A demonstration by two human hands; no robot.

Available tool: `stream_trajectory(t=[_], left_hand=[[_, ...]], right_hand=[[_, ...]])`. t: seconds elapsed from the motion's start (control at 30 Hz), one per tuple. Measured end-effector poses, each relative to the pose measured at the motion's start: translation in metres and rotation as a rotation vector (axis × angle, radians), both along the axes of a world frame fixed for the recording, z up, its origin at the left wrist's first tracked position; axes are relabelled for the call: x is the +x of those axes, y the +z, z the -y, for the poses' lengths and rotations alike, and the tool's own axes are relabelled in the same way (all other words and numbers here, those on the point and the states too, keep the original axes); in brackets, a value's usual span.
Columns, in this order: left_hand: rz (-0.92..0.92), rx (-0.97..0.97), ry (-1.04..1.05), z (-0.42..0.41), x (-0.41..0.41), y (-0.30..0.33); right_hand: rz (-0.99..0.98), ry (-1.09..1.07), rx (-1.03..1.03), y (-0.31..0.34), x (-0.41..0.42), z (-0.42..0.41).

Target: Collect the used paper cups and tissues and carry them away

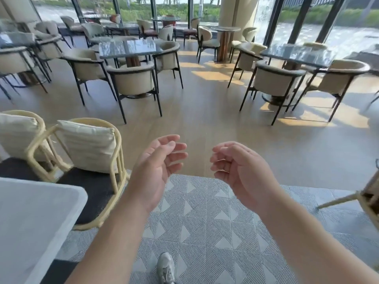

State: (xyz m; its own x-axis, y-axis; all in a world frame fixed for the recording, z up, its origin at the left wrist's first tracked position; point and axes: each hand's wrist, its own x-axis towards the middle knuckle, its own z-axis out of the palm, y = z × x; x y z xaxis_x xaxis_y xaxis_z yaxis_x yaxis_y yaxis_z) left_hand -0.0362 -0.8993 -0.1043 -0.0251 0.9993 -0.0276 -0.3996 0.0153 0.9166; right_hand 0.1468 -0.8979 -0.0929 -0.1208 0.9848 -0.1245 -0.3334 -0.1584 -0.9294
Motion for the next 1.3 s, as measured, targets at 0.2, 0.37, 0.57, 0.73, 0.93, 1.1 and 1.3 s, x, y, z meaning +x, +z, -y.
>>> stream_trajectory(t=[0.2, 0.37, 0.57, 0.73, 0.93, 1.1, 1.3], left_hand=[[0.014, 0.014, -0.096, -0.143, -0.05, 0.015], [-0.007, 0.042, -0.125, -0.235, -0.082, 0.027], [-0.034, 0.019, -0.124, -0.322, -0.1, 0.017], [-0.084, -0.019, -0.111, -0.404, -0.091, 0.004], [-0.142, -0.021, -0.053, -0.537, -0.063, 0.01], [-0.193, -0.014, -0.104, -0.658, 0.001, 0.029], [-0.182, -0.008, -0.128, -0.759, 0.05, 0.032]], right_hand=[[0.028, -0.078, 0.003, 0.02, -0.054, -0.129], [0.036, -0.085, 0.041, 0.032, -0.087, -0.213], [0.004, -0.096, 0.007, 0.019, -0.099, -0.305], [-0.043, -0.076, -0.022, -0.002, -0.092, -0.397], [-0.081, -0.03, -0.011, -0.01, -0.066, -0.536], [-0.086, -0.037, 0.005, 0.006, -0.008, -0.652], [-0.087, -0.054, 0.016, 0.015, 0.038, -0.755]])
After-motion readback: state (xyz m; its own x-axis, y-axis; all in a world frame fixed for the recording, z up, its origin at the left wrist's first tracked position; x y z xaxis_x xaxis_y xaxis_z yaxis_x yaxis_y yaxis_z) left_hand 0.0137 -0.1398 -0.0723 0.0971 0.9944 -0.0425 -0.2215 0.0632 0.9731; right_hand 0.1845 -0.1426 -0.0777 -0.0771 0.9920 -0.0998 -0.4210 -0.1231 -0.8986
